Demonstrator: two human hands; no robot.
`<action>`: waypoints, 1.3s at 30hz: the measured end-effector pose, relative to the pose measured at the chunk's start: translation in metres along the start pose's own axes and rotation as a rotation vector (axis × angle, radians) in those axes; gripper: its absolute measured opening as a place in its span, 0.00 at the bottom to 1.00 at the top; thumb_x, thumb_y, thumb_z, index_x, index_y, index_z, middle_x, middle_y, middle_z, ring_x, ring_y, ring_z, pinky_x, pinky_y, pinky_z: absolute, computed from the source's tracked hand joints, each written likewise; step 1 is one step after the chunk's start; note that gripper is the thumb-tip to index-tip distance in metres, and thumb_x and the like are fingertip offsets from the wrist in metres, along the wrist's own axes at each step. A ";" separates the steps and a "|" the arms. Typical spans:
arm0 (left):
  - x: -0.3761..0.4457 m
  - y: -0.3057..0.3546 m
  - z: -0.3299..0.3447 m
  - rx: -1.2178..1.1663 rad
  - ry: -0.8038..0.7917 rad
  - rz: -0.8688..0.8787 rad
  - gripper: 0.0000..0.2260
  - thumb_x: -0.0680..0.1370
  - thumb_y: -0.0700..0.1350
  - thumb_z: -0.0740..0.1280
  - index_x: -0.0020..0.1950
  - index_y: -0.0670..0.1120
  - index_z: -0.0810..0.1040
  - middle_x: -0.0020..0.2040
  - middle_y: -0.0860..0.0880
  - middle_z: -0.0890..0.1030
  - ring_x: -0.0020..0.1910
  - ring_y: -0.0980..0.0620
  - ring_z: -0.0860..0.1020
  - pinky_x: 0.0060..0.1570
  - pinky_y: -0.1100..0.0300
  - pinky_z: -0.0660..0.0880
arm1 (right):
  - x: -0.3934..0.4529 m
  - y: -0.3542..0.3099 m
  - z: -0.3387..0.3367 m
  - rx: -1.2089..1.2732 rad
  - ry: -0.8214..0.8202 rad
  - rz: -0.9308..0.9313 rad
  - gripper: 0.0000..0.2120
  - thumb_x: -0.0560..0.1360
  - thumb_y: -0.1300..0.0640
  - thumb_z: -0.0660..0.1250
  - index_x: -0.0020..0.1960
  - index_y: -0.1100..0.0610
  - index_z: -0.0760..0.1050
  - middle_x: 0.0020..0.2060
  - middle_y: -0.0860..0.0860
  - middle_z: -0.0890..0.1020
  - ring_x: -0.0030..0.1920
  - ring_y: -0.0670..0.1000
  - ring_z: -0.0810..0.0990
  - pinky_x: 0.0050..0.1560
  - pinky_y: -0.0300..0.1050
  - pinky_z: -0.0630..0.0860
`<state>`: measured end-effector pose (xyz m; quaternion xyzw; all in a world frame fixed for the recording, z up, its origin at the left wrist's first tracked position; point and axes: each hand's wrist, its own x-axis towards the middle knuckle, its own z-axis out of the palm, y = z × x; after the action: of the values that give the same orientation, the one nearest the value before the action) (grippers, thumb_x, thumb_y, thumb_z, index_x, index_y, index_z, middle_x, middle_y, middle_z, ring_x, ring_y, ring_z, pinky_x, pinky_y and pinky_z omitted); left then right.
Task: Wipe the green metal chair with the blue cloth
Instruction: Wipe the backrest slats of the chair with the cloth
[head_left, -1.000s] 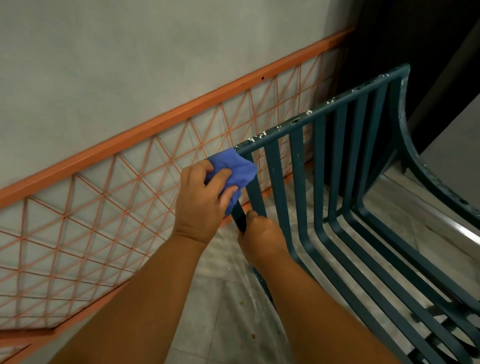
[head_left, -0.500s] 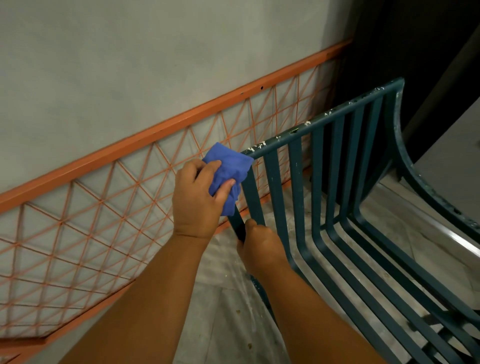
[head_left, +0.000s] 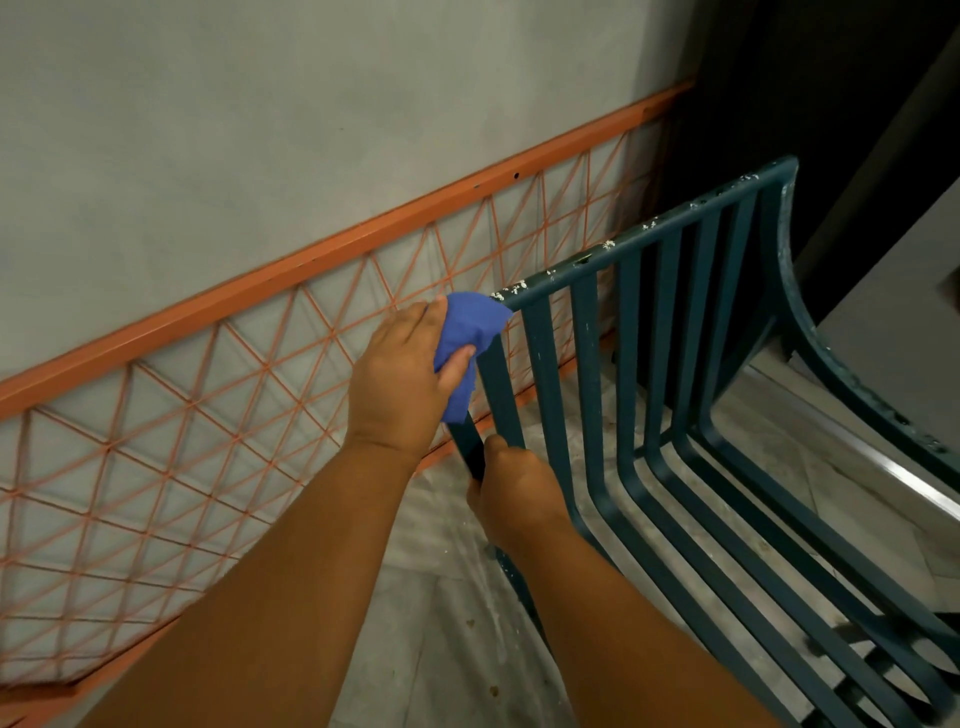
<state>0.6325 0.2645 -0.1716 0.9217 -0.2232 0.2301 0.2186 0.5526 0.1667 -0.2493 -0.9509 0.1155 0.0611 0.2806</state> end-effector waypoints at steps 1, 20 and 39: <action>0.003 -0.001 -0.002 -0.055 -0.017 -0.039 0.21 0.76 0.50 0.68 0.65 0.40 0.75 0.61 0.42 0.79 0.60 0.44 0.76 0.64 0.58 0.67 | 0.000 0.000 0.000 0.002 -0.001 0.001 0.10 0.79 0.56 0.62 0.59 0.58 0.72 0.47 0.55 0.82 0.45 0.55 0.82 0.36 0.42 0.72; 0.012 -0.009 0.000 -0.273 -0.048 -0.230 0.14 0.77 0.57 0.64 0.41 0.46 0.75 0.34 0.53 0.75 0.33 0.54 0.73 0.33 0.68 0.64 | -0.001 0.002 0.001 -0.001 -0.007 -0.012 0.11 0.80 0.55 0.61 0.60 0.58 0.72 0.49 0.56 0.82 0.47 0.55 0.82 0.40 0.42 0.74; 0.048 0.006 -0.016 -0.091 -0.397 -0.370 0.25 0.83 0.54 0.47 0.51 0.40 0.78 0.46 0.40 0.80 0.46 0.41 0.77 0.45 0.52 0.70 | 0.001 0.001 0.000 -0.068 -0.092 -0.013 0.11 0.80 0.55 0.61 0.61 0.57 0.70 0.51 0.54 0.81 0.48 0.54 0.82 0.43 0.42 0.75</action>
<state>0.6621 0.2528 -0.1321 0.9630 -0.0998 -0.0093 0.2501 0.5537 0.1661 -0.2503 -0.9569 0.0939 0.1069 0.2534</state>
